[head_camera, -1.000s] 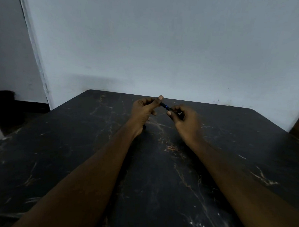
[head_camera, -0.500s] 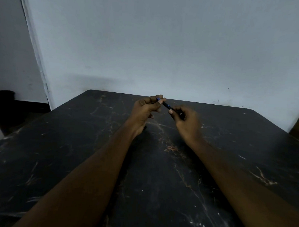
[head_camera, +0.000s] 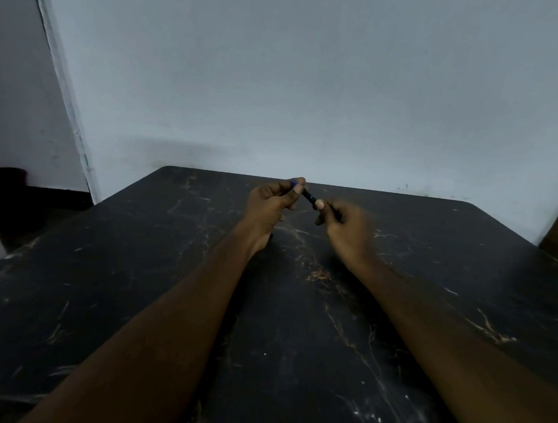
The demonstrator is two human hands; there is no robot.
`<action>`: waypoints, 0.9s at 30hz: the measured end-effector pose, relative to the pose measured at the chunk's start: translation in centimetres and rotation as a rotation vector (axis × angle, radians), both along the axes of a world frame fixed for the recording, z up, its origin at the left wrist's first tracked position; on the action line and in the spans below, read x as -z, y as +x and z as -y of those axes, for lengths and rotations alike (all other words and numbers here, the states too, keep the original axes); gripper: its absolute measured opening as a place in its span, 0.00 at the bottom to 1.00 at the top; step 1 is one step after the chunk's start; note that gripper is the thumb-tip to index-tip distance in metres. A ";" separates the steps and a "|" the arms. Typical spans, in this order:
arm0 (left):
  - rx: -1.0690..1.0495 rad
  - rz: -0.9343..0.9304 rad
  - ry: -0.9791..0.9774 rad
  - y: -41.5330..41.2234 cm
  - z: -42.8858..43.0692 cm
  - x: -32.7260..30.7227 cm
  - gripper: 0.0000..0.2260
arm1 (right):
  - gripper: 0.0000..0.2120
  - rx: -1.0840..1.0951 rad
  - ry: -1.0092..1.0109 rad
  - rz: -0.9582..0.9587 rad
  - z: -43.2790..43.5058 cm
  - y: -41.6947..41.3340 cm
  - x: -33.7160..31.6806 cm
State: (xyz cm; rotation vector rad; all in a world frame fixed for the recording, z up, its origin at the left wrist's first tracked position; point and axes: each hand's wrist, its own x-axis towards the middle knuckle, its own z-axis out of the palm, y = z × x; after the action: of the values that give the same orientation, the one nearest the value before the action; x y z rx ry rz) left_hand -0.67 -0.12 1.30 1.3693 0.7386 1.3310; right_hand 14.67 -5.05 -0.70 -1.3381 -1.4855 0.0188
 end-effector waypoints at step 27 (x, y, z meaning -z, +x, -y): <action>-0.040 -0.049 0.045 -0.1 0.5 -0.2 0.14 | 0.06 -0.009 0.014 -0.007 0.2 -0.2 -0.2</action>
State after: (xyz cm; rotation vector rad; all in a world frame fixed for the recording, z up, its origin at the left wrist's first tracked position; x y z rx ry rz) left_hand -0.76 -0.61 1.55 1.4337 0.7766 1.3575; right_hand 14.45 -5.22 -0.52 -1.3187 -1.4831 0.0191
